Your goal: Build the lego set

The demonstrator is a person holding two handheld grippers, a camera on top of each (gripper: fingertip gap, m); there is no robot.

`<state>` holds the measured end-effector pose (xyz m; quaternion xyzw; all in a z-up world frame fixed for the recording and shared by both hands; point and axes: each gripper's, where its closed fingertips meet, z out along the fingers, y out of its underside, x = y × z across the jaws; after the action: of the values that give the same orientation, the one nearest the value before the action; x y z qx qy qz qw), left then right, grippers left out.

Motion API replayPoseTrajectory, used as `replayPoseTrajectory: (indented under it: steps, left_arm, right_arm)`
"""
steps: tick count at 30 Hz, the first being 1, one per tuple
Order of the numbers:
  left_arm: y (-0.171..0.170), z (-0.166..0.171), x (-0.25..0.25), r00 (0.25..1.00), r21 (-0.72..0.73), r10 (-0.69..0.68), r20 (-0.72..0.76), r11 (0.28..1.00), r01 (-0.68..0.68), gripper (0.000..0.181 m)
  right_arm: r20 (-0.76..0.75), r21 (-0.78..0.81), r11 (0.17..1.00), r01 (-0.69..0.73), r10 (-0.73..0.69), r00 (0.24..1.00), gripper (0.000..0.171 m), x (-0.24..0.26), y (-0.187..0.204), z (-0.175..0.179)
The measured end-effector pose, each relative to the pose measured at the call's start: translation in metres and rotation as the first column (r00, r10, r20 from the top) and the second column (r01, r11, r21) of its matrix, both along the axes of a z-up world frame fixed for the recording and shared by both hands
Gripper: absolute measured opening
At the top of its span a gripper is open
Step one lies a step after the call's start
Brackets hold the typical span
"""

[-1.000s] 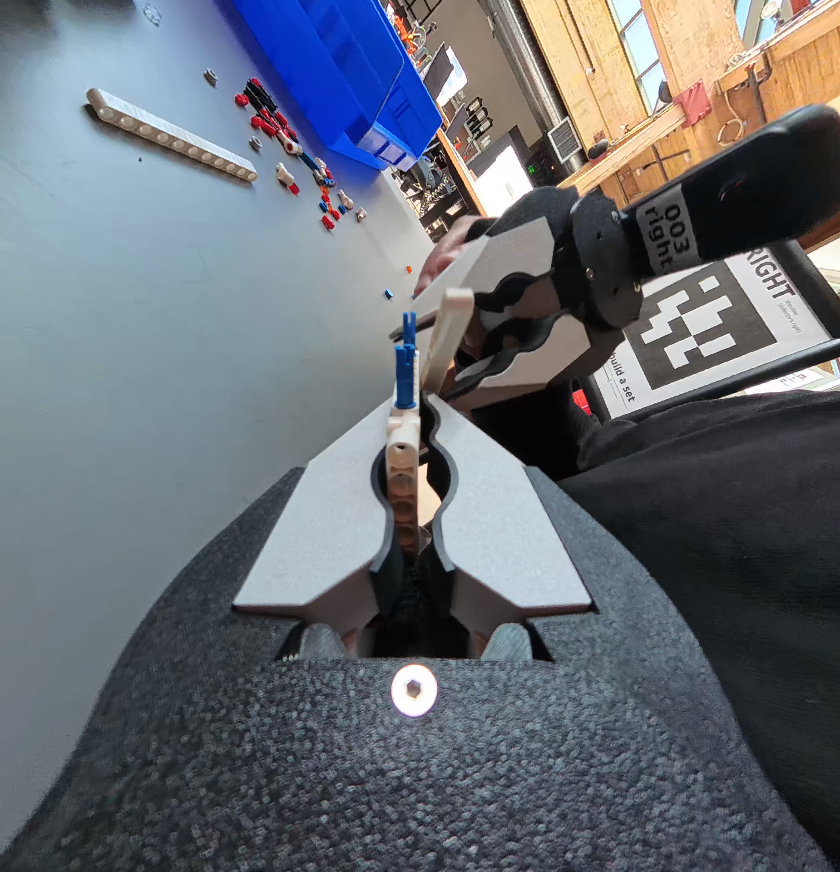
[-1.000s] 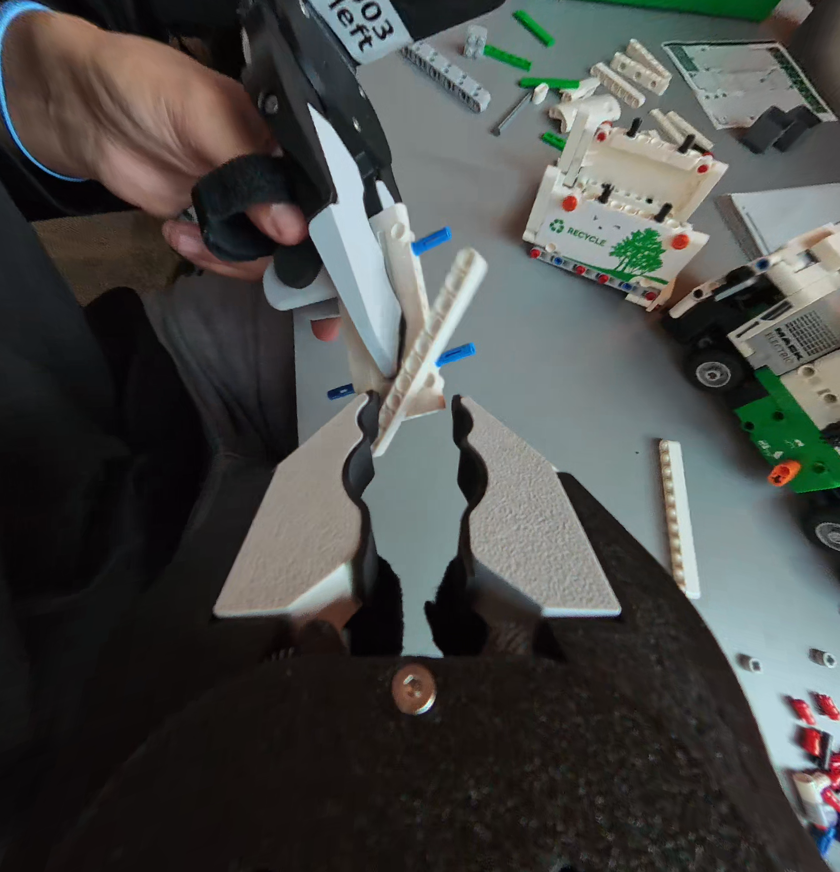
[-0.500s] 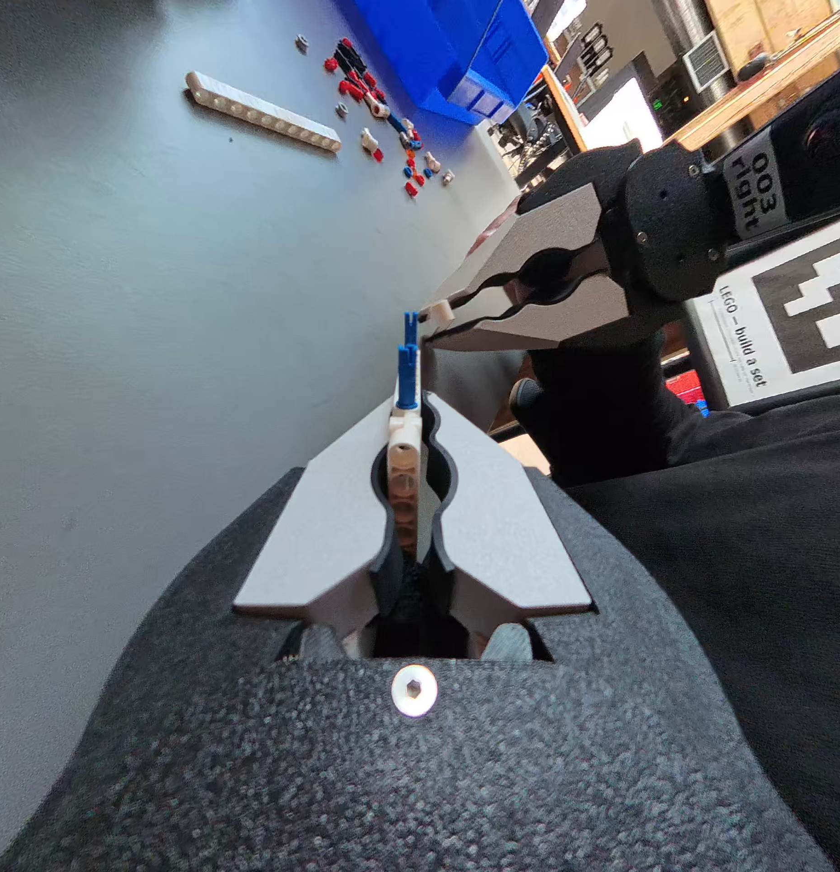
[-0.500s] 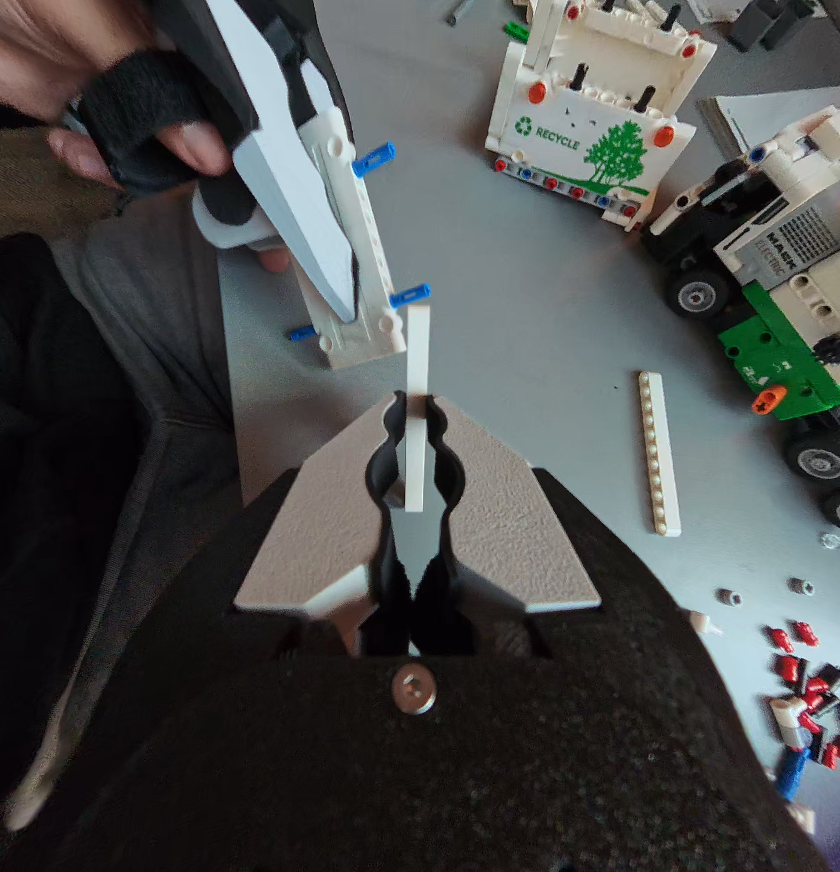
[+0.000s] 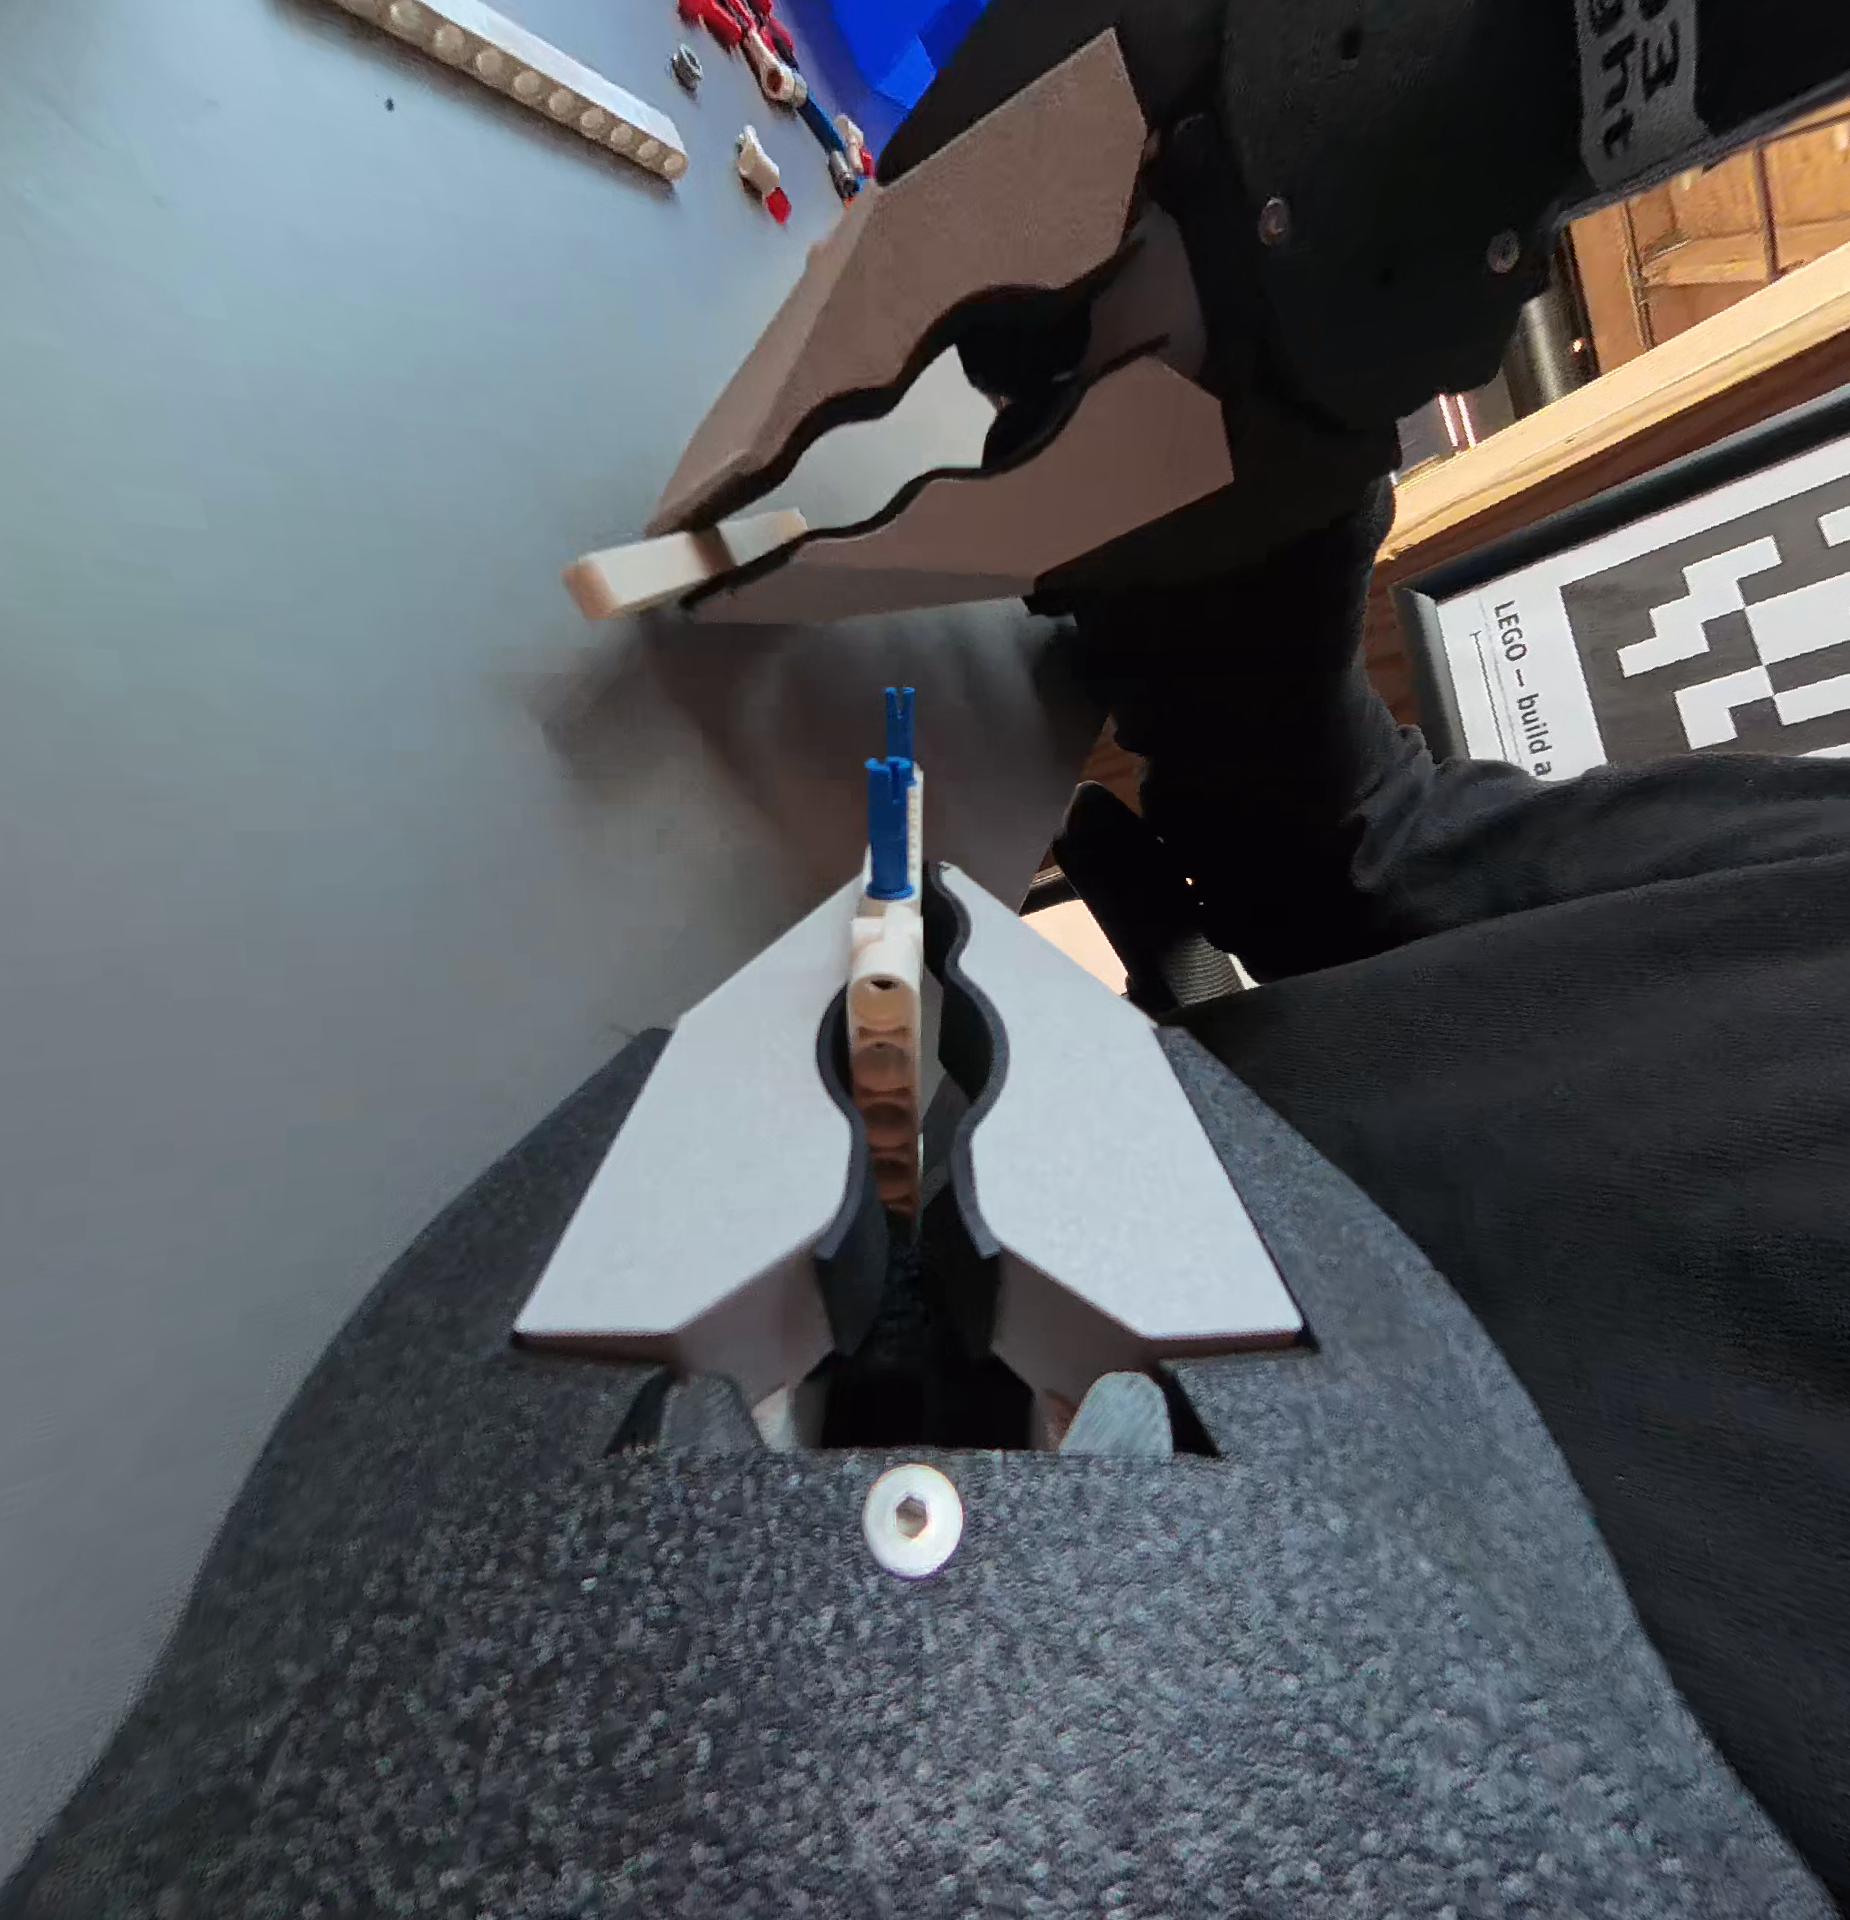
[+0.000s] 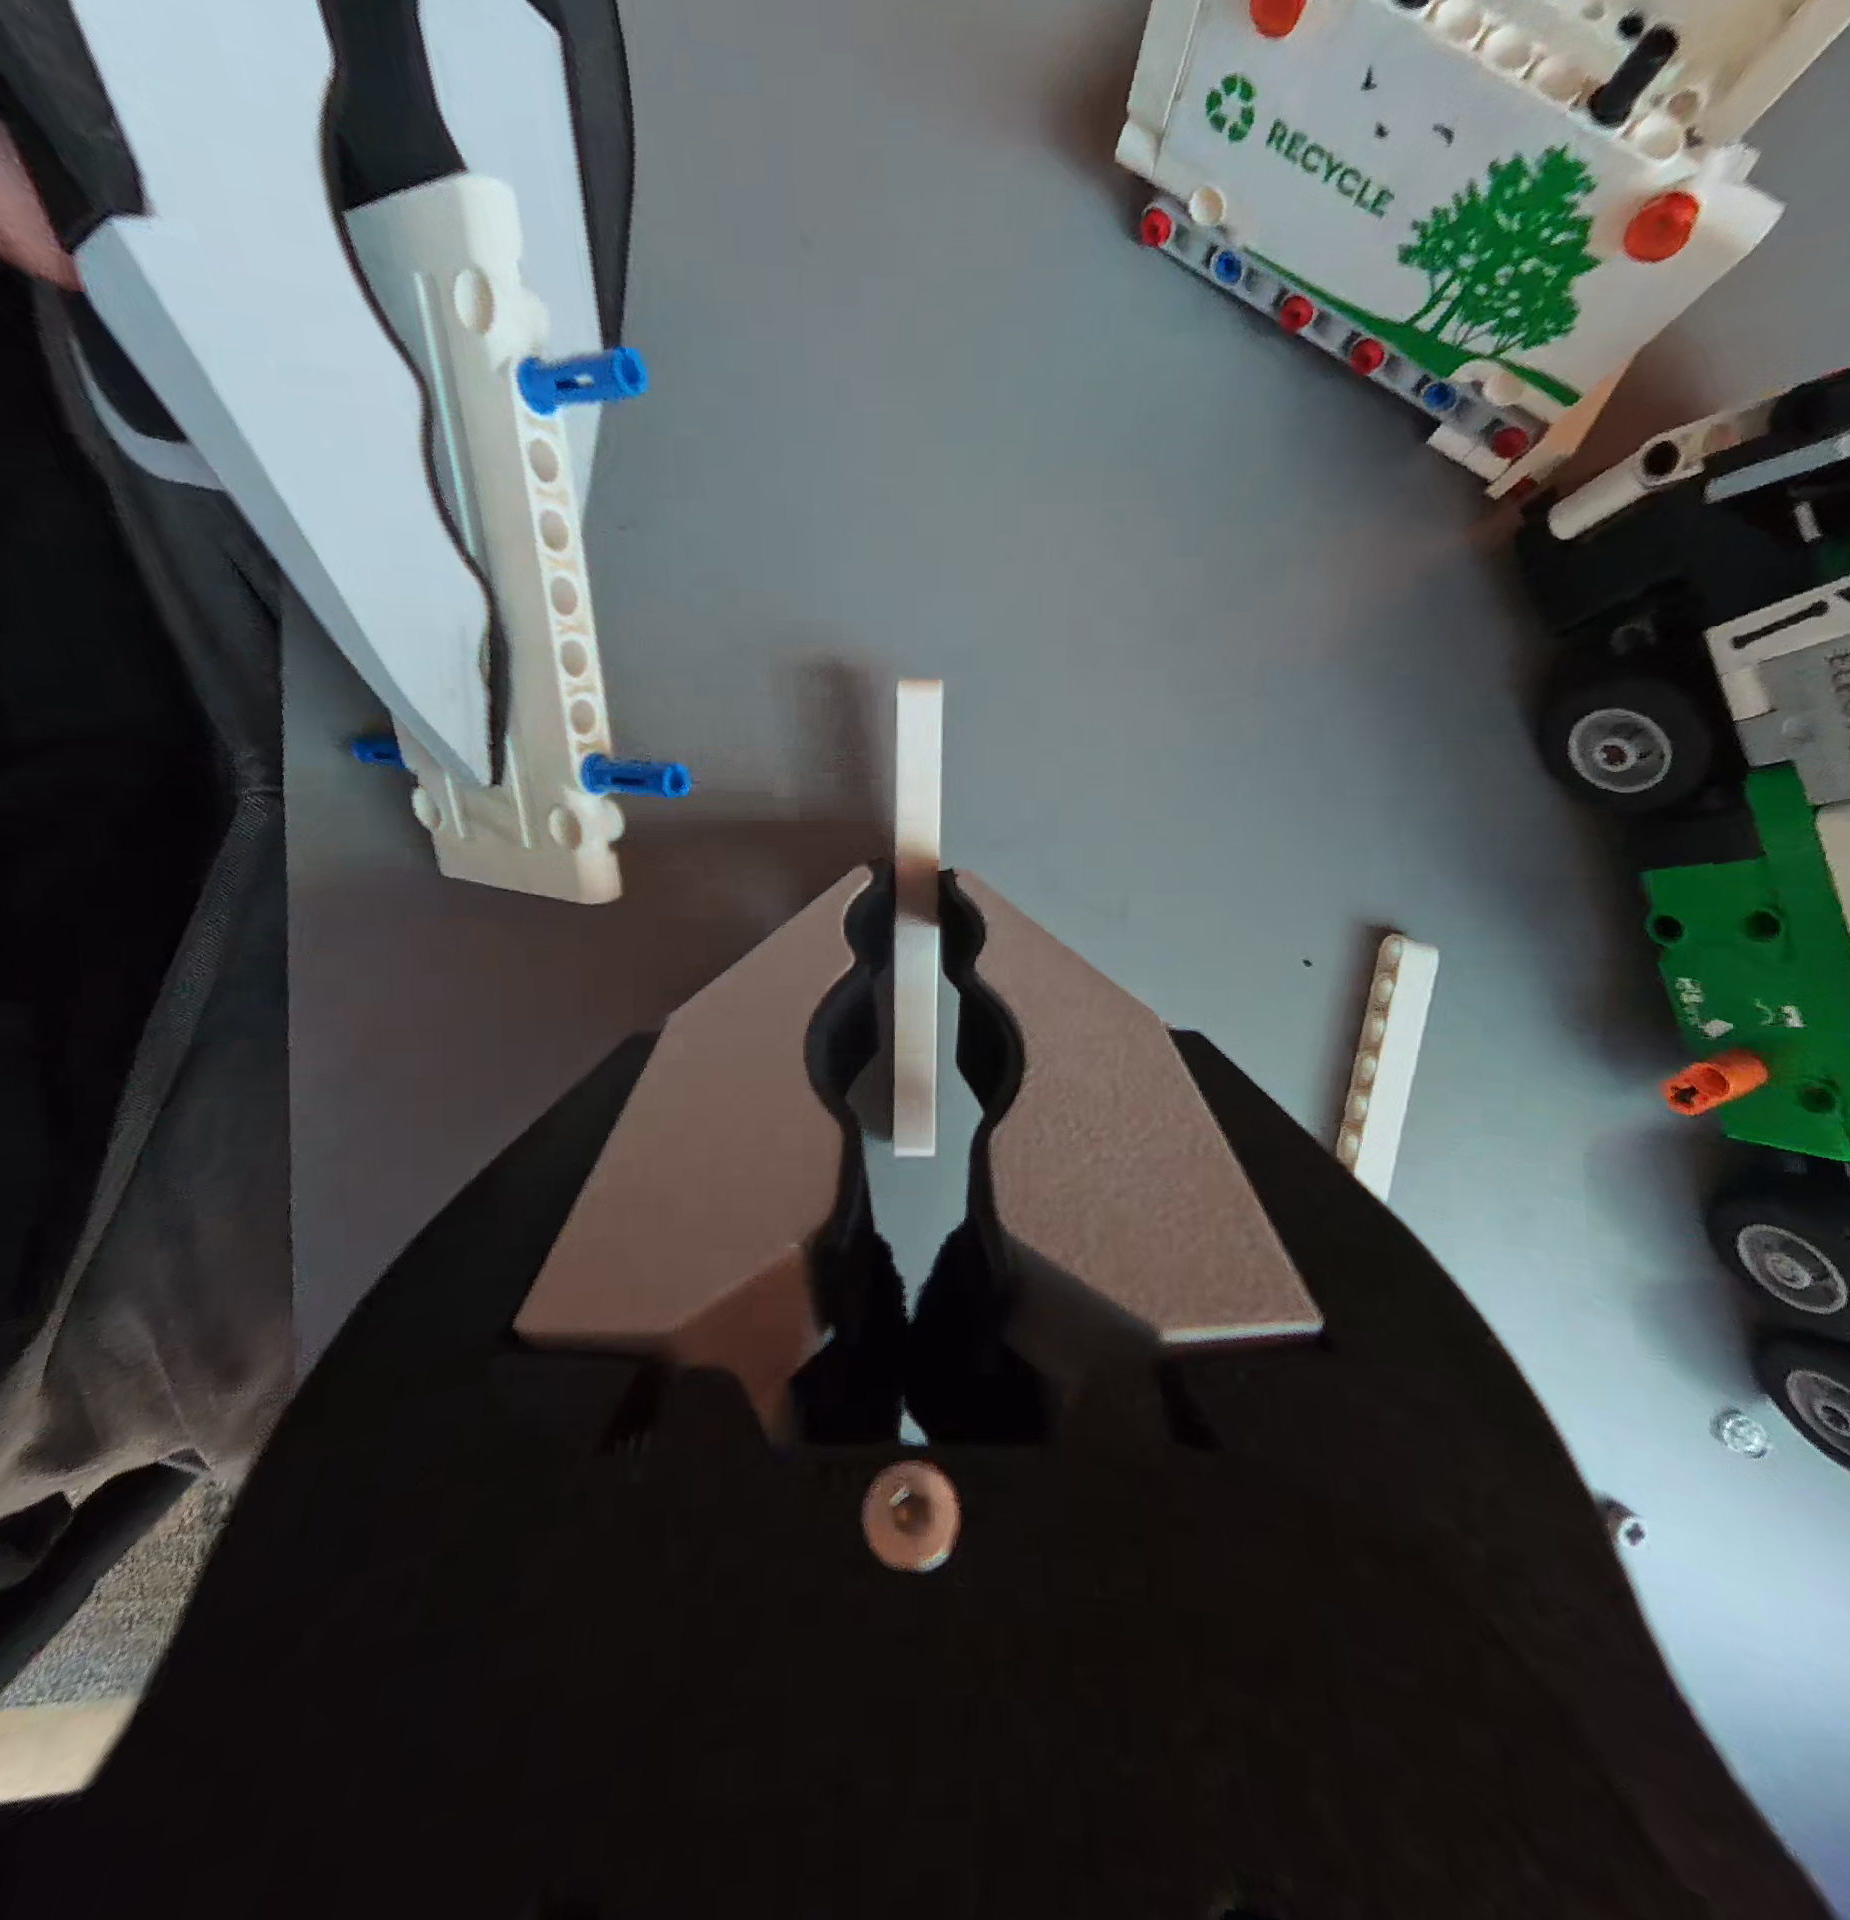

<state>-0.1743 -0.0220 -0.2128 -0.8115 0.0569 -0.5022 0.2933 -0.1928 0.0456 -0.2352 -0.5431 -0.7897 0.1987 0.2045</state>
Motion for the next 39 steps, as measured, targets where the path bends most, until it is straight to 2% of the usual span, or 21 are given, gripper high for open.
replayPoseTrajectory:
  steps: [4,8,12,14,18,20,24,26,29,32,34,36,39]
  left_arm:
    - [0.003,0.002,0.0,0.998,-0.038,0.019,0.052,0.999,-0.017,0.0]
    - [0.011,0.009,-0.006,0.988,-0.061,0.082,0.133,0.995,-0.074,0.0]
    - [0.015,0.021,-0.01,0.96,-0.102,0.114,0.256,0.991,-0.091,0.0]
    - [0.016,0.024,-0.009,0.949,-0.118,0.123,0.292,0.989,-0.092,0.0]
    - [0.013,0.03,-0.001,0.919,-0.163,0.098,0.383,0.986,-0.037,0.0]
    - [0.013,0.034,0.001,0.899,-0.184,0.097,0.427,0.983,-0.019,0.0]
    - [0.012,0.033,0.008,0.898,-0.205,0.074,0.433,0.979,0.019,0.0]
    - [0.011,0.025,0.012,0.937,-0.178,0.04,0.347,0.984,0.024,0.001]
    - [0.014,0.01,0.008,0.993,-0.085,0.033,0.117,0.996,-0.023,0.031]
    - [0.018,0.008,-0.006,0.991,0.082,0.038,-0.131,0.996,-0.027,0.042]
    - [0.02,0.007,-0.012,0.949,0.205,0.006,-0.316,0.977,0.062,0.043]
    - [0.024,0.005,-0.02,0.864,0.333,-0.003,-0.503,0.922,0.197,0.043]
    - [0.029,-0.003,-0.031,0.731,0.404,0.006,-0.682,0.837,0.37,0.043]
  right_arm:
    - [0.037,-0.021,1.0,-0.023,0.023,0.999,0.006,-0.002,0.001,-0.002]
    - [-0.024,-0.058,0.998,0.005,-0.006,1.0,0.024,0.0,0.005,0.003]
    - [-0.2,-0.21,0.977,-0.04,-0.003,0.98,0.042,0.012,-0.019,0.039]
    - [-0.286,-0.272,0.961,-0.053,-0.029,0.958,0.044,0.012,-0.036,0.053]
    - [-0.337,-0.127,0.992,-0.029,-0.016,0.941,0.05,0.012,-0.048,0.043]
    - [-0.377,-0.109,0.993,-0.048,0.004,0.926,0.041,0.013,-0.053,0.045]
    - [-0.383,-0.074,0.996,-0.051,0.019,0.923,0.04,0.02,-0.054,0.044]
    - [-0.352,-0.124,0.991,-0.045,-0.001,0.936,0.04,0.025,-0.055,0.039]
    - [-0.32,-0.21,0.978,-0.009,-0.06,0.946,0.04,0.036,-0.044,0.031]
    - [-0.243,-0.333,0.942,0.039,-0.125,0.962,0.04,0.048,-0.031,0.025]
    - [-0.184,-0.371,0.926,0.073,-0.151,0.971,0.04,0.051,-0.024,0.018]
    - [-0.114,-0.401,0.913,0.071,-0.127,0.985,0.04,0.055,-0.027,0.009]
    - [-0.095,-0.37,0.926,0.071,-0.114,0.989,0.04,0.053,-0.026,0.004]
